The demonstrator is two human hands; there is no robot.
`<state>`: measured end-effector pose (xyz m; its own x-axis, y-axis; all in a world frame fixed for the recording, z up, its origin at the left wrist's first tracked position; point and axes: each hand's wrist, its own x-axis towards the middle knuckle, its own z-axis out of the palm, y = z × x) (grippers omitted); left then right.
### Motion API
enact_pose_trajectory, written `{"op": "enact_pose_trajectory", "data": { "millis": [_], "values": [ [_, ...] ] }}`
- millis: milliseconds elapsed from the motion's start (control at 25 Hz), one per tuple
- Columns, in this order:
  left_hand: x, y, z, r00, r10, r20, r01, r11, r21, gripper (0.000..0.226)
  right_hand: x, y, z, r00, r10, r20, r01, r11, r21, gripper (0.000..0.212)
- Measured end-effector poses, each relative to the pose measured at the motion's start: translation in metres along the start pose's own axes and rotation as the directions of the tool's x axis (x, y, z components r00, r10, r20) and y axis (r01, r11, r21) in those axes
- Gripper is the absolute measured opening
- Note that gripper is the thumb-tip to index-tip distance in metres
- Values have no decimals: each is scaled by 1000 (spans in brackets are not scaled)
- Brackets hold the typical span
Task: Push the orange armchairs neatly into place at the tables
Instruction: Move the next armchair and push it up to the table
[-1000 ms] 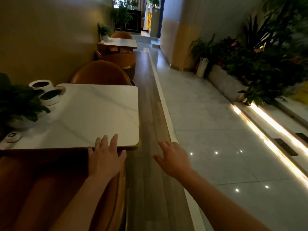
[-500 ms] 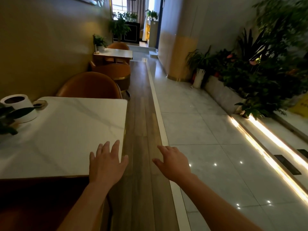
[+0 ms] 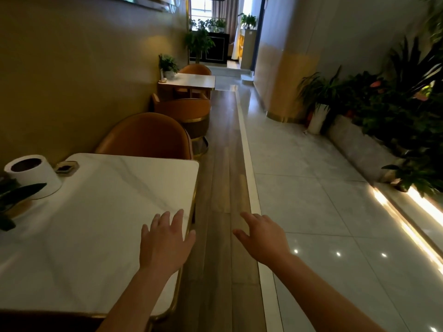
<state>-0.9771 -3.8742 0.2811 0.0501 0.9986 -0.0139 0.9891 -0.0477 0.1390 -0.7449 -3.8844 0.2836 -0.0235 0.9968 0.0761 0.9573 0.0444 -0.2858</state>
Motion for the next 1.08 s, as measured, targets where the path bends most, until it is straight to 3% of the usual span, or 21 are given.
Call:
{"op": "enact_pose_trajectory", "data": {
  "millis": [680,1080],
  "values": [
    [299,148,38,966,-257,23,258,964,-61,66,360,171,6,934,-339,115,333,941,68,53],
    [519,145,50,950,-300,84,310,935,-174,57,602,199,34,880,-425,213,418,905,77,50]
  ]
}}
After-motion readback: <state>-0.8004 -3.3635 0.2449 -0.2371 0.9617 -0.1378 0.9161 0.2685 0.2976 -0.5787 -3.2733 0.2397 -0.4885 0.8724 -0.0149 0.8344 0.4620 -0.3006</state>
